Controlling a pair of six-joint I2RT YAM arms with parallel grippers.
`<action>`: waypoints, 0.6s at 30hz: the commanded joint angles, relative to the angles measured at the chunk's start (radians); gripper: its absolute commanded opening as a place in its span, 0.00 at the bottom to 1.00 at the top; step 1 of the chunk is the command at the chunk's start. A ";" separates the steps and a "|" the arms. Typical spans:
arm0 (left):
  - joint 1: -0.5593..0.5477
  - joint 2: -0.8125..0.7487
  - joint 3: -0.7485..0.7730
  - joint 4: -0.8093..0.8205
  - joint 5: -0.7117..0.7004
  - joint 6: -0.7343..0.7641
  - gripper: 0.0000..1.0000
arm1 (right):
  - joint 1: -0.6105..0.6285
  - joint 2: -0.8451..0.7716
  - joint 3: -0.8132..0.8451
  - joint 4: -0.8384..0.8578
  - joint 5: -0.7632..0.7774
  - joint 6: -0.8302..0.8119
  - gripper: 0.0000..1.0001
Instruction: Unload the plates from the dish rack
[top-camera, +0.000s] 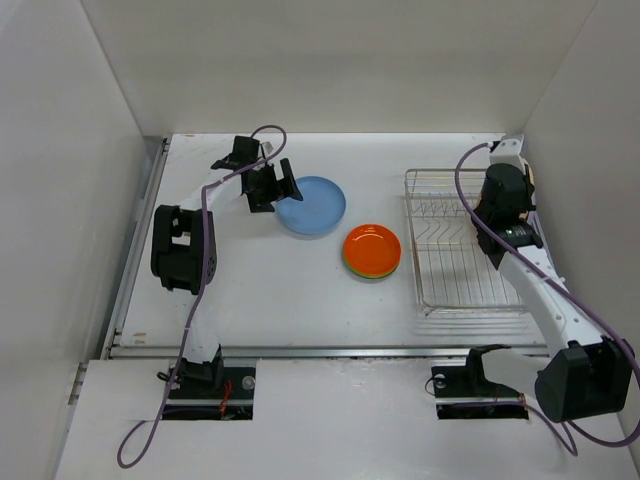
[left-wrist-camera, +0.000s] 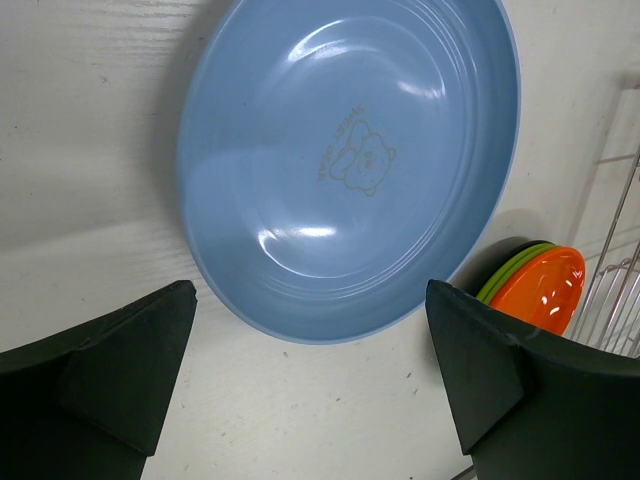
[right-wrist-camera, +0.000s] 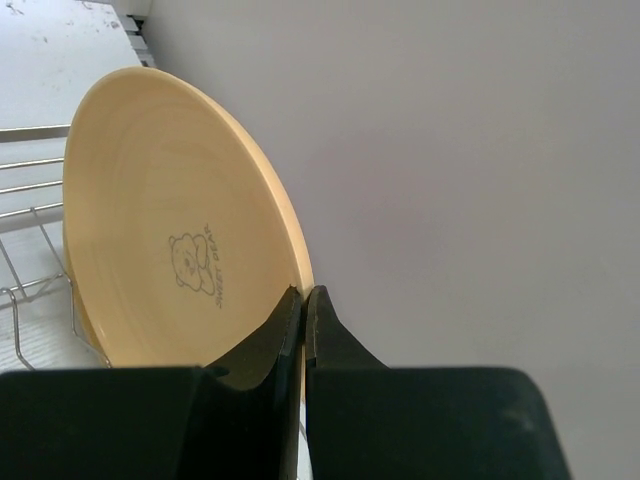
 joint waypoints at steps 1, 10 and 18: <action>0.000 -0.051 0.013 0.011 0.018 0.007 0.99 | 0.013 -0.044 0.009 0.116 0.023 0.005 0.00; 0.000 -0.042 0.013 0.022 0.085 0.026 0.99 | 0.013 -0.099 -0.001 0.068 -0.061 0.054 0.00; -0.036 -0.100 -0.017 0.140 0.373 0.077 0.99 | 0.022 -0.163 0.059 -0.124 -0.409 0.232 0.00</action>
